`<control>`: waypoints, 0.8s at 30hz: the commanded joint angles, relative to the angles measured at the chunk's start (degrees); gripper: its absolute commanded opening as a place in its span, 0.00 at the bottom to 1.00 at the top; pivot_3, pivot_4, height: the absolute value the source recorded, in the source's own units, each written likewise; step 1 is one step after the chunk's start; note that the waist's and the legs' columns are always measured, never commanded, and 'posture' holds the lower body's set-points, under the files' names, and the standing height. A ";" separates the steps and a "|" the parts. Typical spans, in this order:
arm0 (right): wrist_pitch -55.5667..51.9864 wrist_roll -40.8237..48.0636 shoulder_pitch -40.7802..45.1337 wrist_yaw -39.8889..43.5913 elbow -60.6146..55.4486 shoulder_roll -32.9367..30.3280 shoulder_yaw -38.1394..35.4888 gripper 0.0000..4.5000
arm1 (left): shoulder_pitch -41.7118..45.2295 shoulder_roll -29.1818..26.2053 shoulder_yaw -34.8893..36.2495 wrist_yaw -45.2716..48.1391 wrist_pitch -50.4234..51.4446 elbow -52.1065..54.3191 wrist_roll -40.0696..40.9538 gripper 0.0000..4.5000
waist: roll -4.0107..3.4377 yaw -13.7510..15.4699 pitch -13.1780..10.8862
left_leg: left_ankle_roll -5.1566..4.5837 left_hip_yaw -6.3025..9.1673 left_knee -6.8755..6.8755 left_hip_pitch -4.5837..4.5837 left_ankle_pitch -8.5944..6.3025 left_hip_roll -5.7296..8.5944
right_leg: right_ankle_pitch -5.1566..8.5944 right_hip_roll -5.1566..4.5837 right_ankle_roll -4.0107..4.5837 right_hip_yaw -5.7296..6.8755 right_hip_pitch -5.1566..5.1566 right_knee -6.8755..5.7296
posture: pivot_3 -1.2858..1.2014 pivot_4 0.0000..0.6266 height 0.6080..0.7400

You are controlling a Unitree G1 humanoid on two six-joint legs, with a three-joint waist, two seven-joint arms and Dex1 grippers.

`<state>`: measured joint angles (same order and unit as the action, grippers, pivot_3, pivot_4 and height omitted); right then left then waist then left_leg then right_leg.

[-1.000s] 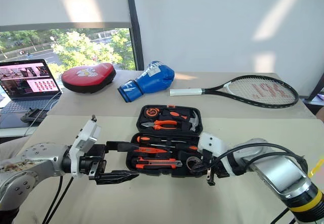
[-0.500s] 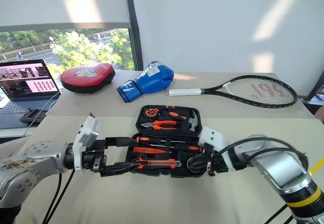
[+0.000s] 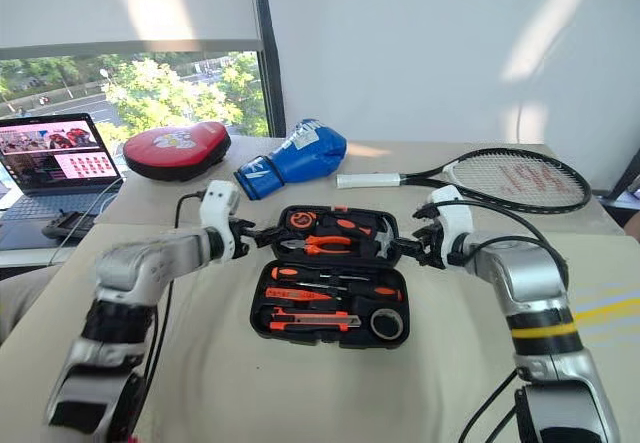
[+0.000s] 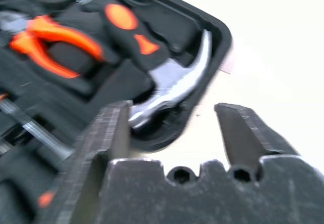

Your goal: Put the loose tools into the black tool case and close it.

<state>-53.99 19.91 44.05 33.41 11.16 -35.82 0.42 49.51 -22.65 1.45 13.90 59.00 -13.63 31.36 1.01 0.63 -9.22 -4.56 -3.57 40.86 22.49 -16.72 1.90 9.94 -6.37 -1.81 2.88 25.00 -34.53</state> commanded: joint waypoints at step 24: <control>12.99 -3.64 3.64 13.46 9.41 3.26 0.97 0.01 | 3.70 0.54 1.07 21.52 -15.23 -11.22 -8.05 0.00 | 0.01 -1.39 -0.02 | 0.20 -0.03 -0.13 -0.05 0.08 0.06 | 0.13 -0.20 -0.21 -0.07 0.26 -0.46 | 0.52 0.24 1.00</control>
<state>-45.54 15.38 48.55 44.68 27.28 -32.17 2.12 53.58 -22.53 4.11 30.05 48.56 -32.17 22.48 1.01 -0.76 -9.23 -4.35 -3.60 40.69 22.48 -16.64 1.97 10.07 -6.56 -2.02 2.82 25.30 -34.96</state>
